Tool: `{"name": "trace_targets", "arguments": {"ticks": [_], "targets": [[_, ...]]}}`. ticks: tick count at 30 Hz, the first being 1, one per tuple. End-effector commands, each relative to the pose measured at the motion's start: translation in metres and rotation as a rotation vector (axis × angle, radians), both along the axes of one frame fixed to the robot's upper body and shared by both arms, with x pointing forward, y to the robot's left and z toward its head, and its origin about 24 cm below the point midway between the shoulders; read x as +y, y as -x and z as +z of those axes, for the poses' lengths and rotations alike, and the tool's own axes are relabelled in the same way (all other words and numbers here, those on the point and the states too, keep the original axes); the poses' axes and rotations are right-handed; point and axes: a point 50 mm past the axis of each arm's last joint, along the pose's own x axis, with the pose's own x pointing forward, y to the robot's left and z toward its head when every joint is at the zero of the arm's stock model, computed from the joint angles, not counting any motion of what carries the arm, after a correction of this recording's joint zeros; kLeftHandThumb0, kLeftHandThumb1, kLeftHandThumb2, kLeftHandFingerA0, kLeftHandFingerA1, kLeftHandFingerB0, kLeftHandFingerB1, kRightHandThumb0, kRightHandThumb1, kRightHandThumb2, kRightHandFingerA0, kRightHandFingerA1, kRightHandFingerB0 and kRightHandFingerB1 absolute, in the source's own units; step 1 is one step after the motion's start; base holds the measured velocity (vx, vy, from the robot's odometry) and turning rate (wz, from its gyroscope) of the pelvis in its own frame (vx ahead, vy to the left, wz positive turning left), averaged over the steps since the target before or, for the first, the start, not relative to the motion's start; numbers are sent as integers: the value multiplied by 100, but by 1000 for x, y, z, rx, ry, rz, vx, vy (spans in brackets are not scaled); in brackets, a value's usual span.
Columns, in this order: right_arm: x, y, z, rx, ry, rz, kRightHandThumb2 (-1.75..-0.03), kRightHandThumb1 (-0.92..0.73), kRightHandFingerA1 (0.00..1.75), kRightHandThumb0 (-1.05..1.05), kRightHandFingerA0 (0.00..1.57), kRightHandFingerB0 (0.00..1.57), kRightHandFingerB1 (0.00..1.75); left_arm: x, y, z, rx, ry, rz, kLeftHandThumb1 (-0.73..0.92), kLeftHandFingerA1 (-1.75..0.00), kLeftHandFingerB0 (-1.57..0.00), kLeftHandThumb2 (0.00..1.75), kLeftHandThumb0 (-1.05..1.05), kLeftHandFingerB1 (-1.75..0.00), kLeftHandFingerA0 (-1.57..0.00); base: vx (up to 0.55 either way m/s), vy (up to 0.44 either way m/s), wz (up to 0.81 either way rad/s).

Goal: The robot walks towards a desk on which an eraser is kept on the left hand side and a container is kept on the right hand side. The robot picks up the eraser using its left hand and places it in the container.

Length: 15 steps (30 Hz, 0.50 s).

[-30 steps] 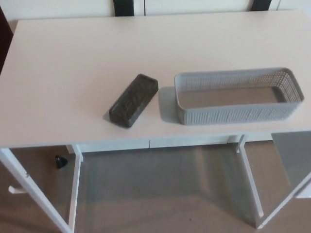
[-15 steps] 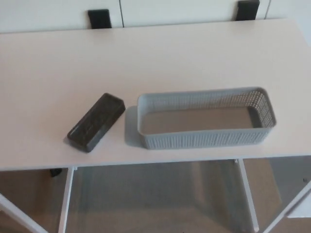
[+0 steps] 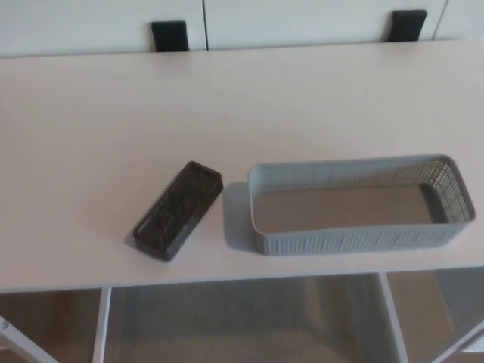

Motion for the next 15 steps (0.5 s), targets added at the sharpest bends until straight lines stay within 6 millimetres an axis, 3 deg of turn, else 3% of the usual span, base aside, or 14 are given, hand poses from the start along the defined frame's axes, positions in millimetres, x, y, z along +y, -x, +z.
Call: {"name": "trace_targets", "arguments": {"ticks": [1,15], "targets": [[-1,-7,1,-8,34,10,-55,-53,53,-37,78,47,45,3,-11,3,-25,17,6,60,-35,-41,58,-36,-34,-46,0,0,0],[-2,-9,1,-8,27,-2,-55,-51,53,-38,80,48,45,5,-18,5,-38,18,-5,60,-35,-42,59,-38,-34,-48,8,-7,2]]}}
